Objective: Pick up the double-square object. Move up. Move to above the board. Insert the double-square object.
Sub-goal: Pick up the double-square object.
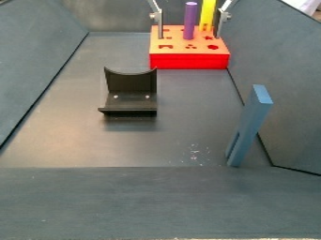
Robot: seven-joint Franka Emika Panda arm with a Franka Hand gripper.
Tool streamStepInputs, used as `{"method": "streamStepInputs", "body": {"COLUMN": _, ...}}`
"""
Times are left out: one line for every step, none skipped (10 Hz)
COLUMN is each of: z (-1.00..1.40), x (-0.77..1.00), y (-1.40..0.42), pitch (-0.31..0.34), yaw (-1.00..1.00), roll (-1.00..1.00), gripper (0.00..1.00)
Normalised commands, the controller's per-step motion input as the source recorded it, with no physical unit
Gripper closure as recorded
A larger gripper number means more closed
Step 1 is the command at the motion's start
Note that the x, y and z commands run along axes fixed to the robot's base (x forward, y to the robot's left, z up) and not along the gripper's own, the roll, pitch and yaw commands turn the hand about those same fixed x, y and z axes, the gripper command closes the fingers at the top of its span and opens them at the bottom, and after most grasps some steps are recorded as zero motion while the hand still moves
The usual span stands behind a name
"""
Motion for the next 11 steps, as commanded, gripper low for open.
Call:
{"method": "streamStepInputs", "body": {"z": 0.0, "x": -0.5, "y": 0.14, "pitch": 0.0, "yaw": -0.03, "roll": 0.0, "gripper": 0.0}}
{"method": "streamStepInputs", "body": {"z": 0.0, "x": -0.74, "y": 0.35, "pitch": -0.019, "yaw": -0.11, "roll": 0.0, "gripper": 0.0}}
{"method": "streamStepInputs", "body": {"z": 0.0, "x": -0.76, "y": 0.43, "pitch": -0.016, "yaw": -0.12, "roll": 0.0, "gripper": 0.0}}
{"method": "streamStepInputs", "body": {"z": 0.0, "x": -0.75, "y": 0.51, "pitch": -0.014, "yaw": -0.16, "roll": 0.0, "gripper": 0.0}}
{"method": "streamStepInputs", "body": {"z": 0.0, "x": -0.71, "y": 0.53, "pitch": -0.006, "yaw": -0.19, "roll": 0.0, "gripper": 0.0}}
{"method": "streamStepInputs", "body": {"z": 0.0, "x": -0.73, "y": 0.54, "pitch": 0.0, "yaw": -0.18, "roll": 0.0, "gripper": 0.0}}
{"method": "streamStepInputs", "body": {"z": 0.0, "x": -0.55, "y": 0.56, "pitch": -0.01, "yaw": -0.12, "roll": -0.02, "gripper": 0.0}}
{"method": "streamStepInputs", "body": {"z": 0.0, "x": -0.22, "y": 0.54, "pitch": 0.0, "yaw": -0.13, "roll": -0.06, "gripper": 0.0}}
{"method": "streamStepInputs", "body": {"z": -0.01, "x": -0.09, "y": 0.52, "pitch": 0.0, "yaw": -0.11, "roll": -0.05, "gripper": 0.0}}
{"method": "streamStepInputs", "body": {"z": -0.03, "x": -0.09, "y": 0.56, "pitch": 0.0, "yaw": -0.07, "roll": -0.02, "gripper": 0.0}}
{"method": "streamStepInputs", "body": {"z": -0.03, "x": -0.04, "y": 0.51, "pitch": 0.0, "yaw": -0.05, "roll": -0.01, "gripper": 0.0}}
